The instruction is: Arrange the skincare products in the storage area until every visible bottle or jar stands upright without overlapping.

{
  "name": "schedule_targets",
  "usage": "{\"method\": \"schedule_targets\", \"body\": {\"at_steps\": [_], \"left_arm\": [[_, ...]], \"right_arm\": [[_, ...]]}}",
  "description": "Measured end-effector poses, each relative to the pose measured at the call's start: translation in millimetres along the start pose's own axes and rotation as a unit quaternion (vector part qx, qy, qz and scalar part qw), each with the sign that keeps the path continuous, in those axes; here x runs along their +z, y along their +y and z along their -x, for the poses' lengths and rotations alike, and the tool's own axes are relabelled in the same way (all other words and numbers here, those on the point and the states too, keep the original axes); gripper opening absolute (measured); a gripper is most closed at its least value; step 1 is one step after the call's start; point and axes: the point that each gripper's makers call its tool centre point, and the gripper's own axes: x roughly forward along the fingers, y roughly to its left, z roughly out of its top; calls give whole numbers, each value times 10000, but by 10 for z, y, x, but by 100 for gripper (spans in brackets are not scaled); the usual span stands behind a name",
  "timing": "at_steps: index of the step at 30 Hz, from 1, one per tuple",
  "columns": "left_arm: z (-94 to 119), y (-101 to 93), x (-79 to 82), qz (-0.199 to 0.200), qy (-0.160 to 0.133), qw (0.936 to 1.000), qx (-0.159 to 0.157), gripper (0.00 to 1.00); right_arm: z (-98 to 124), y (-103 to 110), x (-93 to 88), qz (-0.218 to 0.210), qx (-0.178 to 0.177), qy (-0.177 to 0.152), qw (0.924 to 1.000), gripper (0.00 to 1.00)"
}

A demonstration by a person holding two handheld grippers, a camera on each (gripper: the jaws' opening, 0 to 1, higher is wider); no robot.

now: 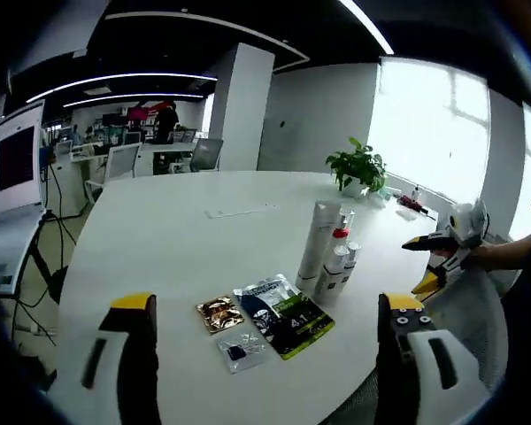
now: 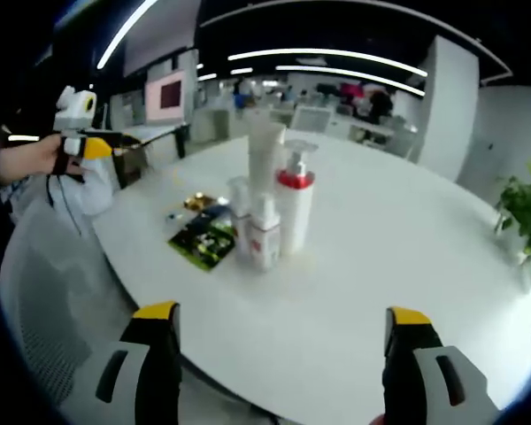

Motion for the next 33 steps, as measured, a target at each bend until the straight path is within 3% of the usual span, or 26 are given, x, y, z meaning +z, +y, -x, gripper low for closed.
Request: {"method": "schedule_targets", "body": {"at_steps": [7,13,16,20,24,25,26,29,33], "left_arm": [[166,32,-2,222,-300,9989,286,99],[162,4,-184,327,-348,9981,393,99],[168,-28,-268,382,-309,9980,408,99],[189,-20,-142,243,-429,9975,500,99],[186,-29,-53,236,-714,9954,594,99],[211,50,-32,335,-830,9923,855,98],[247,104,15,305,-954,9899,1005,96],[336,223,107,362,-1315,9826,1261,95],[304,242,28,575,-1145,9844,1202,93]], "right_arm": [[53,-39,123,-28,-152,-119,9998,99],[57,-33,218,96,-236,-184,9995,99],[78,-27,335,17,-243,-372,9990,99],[46,-14,362,67,-276,-416,9987,99],[-26,-1,270,255,-288,-299,9988,99],[-25,-41,249,315,-422,-186,9984,99],[-20,-41,283,348,-438,-271,9981,99],[-14,-16,303,349,-388,-345,9980,99],[-33,5,284,434,-354,-288,9980,98]]}}
